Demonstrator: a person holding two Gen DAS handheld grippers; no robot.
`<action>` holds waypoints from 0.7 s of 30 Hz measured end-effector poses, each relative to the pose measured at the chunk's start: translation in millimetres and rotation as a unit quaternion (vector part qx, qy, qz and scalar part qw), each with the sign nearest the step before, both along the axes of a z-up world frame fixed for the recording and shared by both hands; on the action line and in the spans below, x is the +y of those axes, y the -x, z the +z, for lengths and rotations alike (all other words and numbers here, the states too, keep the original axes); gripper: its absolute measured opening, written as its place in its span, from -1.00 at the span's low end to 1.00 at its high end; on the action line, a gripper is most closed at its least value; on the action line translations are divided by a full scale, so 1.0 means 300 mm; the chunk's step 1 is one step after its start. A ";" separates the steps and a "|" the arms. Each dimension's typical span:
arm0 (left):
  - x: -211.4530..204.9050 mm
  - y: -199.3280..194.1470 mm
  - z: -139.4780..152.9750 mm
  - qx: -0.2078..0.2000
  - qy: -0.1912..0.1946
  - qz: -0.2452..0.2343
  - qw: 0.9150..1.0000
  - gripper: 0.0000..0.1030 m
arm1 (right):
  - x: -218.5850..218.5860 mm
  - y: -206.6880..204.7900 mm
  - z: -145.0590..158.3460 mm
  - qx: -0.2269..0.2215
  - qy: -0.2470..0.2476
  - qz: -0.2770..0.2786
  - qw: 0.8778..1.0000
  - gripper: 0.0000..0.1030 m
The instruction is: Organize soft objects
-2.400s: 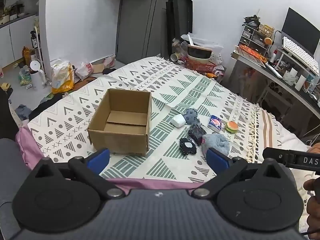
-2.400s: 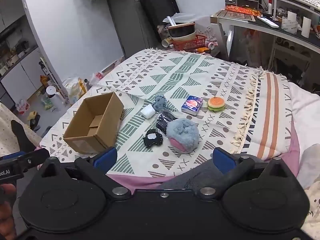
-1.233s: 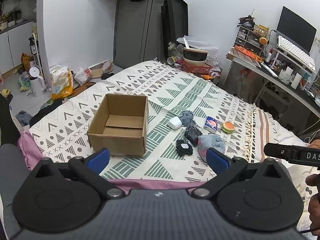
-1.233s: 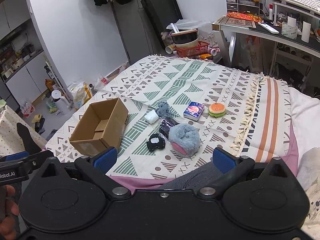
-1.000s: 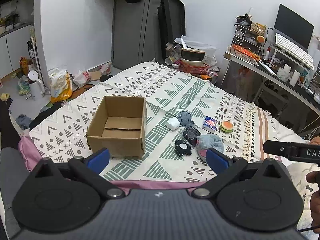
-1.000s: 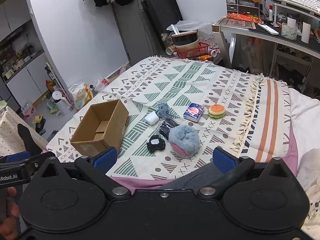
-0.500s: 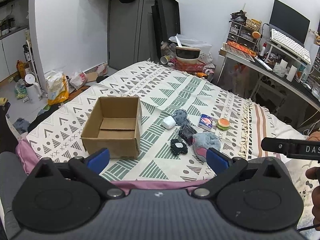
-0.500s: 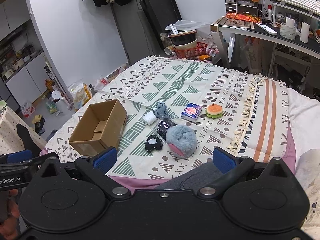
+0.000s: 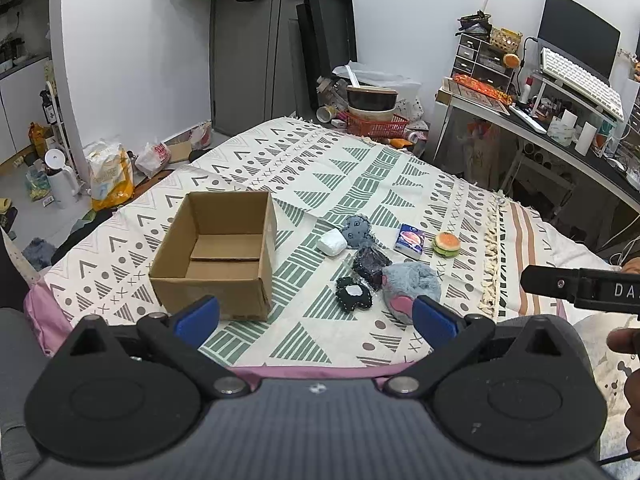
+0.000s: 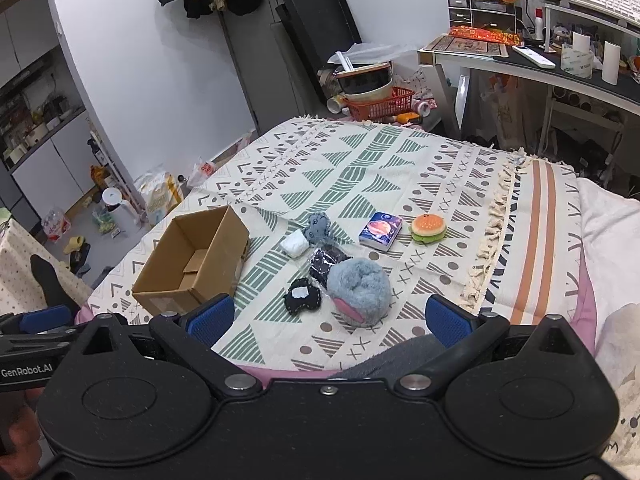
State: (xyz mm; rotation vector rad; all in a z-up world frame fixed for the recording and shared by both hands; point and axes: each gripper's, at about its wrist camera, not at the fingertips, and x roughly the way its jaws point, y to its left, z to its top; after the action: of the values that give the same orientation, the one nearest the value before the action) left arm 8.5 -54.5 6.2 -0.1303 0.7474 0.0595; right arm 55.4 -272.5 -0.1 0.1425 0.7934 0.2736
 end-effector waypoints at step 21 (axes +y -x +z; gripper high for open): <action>-0.090 -0.268 -0.149 0.019 0.046 -0.008 0.999 0.95 | -0.110 -0.239 -0.156 0.037 -0.046 -0.004 0.998 0.85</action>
State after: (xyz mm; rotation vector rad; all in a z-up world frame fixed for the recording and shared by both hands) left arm 88.8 -81.6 -38.4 -0.2120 0.7895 0.0116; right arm 127.2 -305.4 -47.0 0.2442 0.8531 0.2981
